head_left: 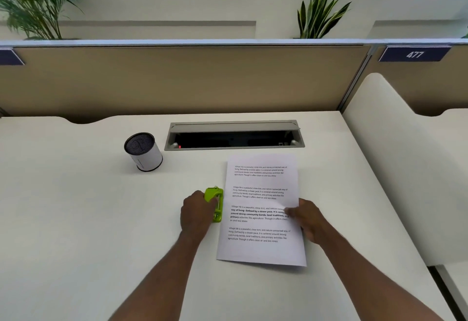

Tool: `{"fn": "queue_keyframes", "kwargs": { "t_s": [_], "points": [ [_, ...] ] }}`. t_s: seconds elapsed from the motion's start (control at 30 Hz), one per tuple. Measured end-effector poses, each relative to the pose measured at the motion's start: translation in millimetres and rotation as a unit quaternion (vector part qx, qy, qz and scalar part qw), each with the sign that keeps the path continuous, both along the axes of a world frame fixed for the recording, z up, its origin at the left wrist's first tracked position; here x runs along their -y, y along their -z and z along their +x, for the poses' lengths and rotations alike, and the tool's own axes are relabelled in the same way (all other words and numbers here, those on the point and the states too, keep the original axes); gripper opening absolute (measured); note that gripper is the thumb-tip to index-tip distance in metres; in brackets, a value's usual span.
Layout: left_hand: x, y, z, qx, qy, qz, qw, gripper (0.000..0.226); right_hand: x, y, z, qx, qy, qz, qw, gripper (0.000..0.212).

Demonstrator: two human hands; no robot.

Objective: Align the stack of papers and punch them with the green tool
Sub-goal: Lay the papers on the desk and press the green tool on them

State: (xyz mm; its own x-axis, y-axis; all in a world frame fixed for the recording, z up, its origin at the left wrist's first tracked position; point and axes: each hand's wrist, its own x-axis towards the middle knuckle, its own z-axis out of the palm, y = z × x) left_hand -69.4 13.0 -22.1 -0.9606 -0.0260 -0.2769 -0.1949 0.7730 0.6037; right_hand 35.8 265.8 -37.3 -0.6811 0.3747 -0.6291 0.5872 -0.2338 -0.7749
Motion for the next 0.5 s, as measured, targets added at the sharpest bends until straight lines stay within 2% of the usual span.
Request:
{"fn": "queue_keyframes", "kwargs": {
  "t_s": [0.23,0.5],
  "points": [
    [3.3,3.5,-3.6,-0.014,-0.009,0.009,1.0,0.031,-12.2,4.6,-1.4,-0.012,-0.017,-0.035,0.999,0.033],
    [5.4,7.8,-10.6,-0.012,-0.003,0.007,1.0,0.035,0.5,10.4,-15.5,-0.007,-0.037,0.024,0.999,0.033]
  ]
}}
